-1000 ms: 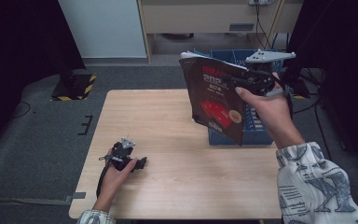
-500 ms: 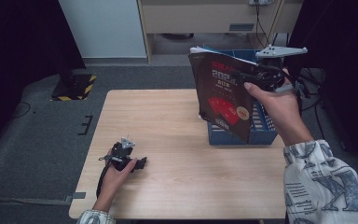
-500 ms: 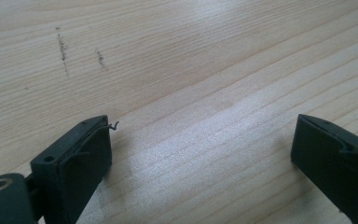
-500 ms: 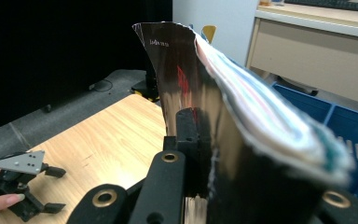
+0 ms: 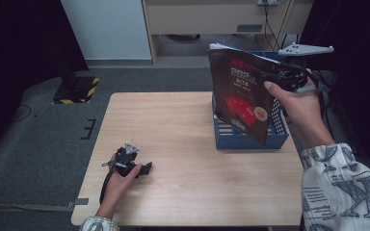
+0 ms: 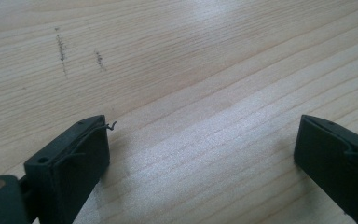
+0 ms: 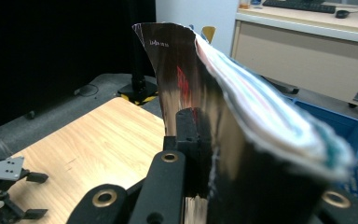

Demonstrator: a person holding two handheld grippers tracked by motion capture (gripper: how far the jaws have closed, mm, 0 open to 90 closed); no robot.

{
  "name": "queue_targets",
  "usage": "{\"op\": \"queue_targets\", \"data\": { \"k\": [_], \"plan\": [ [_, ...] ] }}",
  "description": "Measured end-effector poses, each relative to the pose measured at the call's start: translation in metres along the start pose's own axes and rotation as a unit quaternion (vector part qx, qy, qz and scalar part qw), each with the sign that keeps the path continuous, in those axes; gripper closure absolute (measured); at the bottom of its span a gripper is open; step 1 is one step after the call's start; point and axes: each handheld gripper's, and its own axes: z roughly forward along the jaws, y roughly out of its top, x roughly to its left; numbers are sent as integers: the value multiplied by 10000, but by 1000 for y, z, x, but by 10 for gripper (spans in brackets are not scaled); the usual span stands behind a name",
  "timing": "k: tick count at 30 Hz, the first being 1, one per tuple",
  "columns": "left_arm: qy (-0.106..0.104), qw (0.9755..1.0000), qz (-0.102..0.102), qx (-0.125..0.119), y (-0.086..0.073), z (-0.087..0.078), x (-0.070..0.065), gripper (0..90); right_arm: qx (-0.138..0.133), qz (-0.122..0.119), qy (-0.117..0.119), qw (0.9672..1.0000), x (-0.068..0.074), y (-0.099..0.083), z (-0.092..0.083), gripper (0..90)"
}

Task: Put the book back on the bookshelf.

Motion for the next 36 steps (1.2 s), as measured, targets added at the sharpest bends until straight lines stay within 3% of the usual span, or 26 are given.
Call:
{"op": "queue_targets", "data": {
  "k": [19,36],
  "plan": [
    [-4,10000,-13,-73,-2,0,-1,17,-45,125,-417,9990,-26,-4,-22,871],
    [-19,9999,-18,-107,-3,1,-2,6,-52,330,-890,9955,-51,-17,-39,871]
  ]
}}
